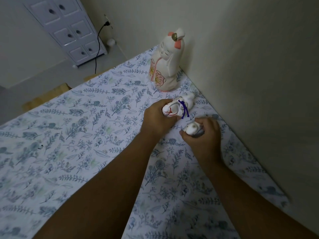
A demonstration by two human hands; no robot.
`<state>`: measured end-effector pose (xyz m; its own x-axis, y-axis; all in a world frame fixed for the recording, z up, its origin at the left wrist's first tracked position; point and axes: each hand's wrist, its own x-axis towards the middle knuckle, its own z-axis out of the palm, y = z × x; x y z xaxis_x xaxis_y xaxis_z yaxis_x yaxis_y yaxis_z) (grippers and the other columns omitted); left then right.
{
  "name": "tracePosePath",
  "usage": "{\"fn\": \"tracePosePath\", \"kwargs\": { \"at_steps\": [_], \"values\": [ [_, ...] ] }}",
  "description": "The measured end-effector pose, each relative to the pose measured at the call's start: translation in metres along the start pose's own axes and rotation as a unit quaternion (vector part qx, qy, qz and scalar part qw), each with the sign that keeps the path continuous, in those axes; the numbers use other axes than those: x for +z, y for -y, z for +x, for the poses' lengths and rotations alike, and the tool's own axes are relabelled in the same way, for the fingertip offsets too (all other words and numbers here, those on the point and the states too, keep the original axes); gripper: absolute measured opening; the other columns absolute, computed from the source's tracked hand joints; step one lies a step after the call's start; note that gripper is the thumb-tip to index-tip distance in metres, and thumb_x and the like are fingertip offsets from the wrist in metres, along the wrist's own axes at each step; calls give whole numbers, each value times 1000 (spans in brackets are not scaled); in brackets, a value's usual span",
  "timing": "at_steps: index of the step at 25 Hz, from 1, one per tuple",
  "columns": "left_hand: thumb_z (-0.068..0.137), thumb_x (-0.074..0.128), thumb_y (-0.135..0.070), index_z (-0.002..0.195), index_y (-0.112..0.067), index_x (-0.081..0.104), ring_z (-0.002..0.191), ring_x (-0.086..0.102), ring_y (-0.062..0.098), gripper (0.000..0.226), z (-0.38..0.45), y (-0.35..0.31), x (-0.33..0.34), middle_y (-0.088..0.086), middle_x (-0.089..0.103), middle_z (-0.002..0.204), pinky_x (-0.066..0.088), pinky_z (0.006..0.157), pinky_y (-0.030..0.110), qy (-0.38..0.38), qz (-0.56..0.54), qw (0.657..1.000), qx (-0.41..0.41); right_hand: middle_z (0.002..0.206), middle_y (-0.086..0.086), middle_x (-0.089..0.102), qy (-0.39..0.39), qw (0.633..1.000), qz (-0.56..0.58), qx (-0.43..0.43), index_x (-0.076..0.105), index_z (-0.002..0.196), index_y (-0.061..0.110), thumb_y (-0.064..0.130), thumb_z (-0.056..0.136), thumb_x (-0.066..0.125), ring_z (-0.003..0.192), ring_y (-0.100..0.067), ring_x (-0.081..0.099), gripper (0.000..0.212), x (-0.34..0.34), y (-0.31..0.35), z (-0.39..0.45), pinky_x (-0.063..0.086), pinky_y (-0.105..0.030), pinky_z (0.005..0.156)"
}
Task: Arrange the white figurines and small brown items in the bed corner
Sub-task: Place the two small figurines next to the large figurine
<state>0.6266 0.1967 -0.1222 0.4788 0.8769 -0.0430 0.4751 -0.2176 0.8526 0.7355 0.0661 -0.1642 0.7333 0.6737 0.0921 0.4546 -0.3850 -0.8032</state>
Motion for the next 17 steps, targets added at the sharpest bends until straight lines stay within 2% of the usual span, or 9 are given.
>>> {"fn": "tracePosePath", "kwargs": {
  "at_steps": [2,5,7,9,11,13,15,17],
  "values": [
    [71,89,-24,111,-20,74,87,65,1,43,-2,1,-2,-6,75,99,49,77,8,13,14,1000,5,110,-12,57,1,1000,0,10,67,101,9,21,56,97,93,-22,56,55,-1,0,-9,49,-22,68],
    [71,89,-26,113,-19,73,86,67,4,45,-2,2,-4,-3,77,101,50,75,10,25,27,999,5,109,-9,57,-1,1000,-13,15,65,102,9,25,56,97,99,-25,55,58,-2,0,-18,56,-35,72],
    [71,89,-26,116,-19,70,87,65,5,49,-4,-1,-4,-3,75,104,52,78,17,28,33,999,-10,112,-5,54,7,999,-18,28,64,108,10,29,55,97,104,-22,52,65,-3,2,-19,56,-40,77],
    [72,89,-27,125,-18,64,96,60,2,59,-15,-5,-8,-4,71,114,52,89,24,32,18,999,-29,119,-3,52,26,999,-21,36,63,118,12,33,57,96,111,-18,47,72,-8,6,-22,55,-41,84],
    [79,84,-29,134,-17,57,106,54,-2,63,-34,-6,-19,-4,66,124,46,94,21,27,6,999,-39,131,-7,55,37,998,-49,1,59,128,13,40,65,91,122,-22,47,76,-15,11,-29,52,-43,93],
    [90,73,-33,144,-16,49,127,50,8,62,-64,-2,-40,1,56,143,35,102,19,6,30,998,-52,143,-9,53,44,991,-104,-66,56,135,12,47,78,81,136,-27,43,71,-20,21,-43,45,-48,106],
    [97,60,-39,150,-18,41,147,33,18,60,-104,7,-67,2,43,156,27,116,30,-2,58,996,-66,154,-9,47,74,981,-147,-103,51,143,13,50,89,65,146,-29,35,66,-21,36,-65,34,-50,118],
    [100,51,-44,153,-21,35,153,18,17,60,-156,20,-100,0,34,162,19,121,35,-10,83,993,-79,159,-4,41,116,970,-165,-133,47,148,17,50,94,53,150,-25,30,63,-16,57,-96,23,-45,123]
  ]
}}
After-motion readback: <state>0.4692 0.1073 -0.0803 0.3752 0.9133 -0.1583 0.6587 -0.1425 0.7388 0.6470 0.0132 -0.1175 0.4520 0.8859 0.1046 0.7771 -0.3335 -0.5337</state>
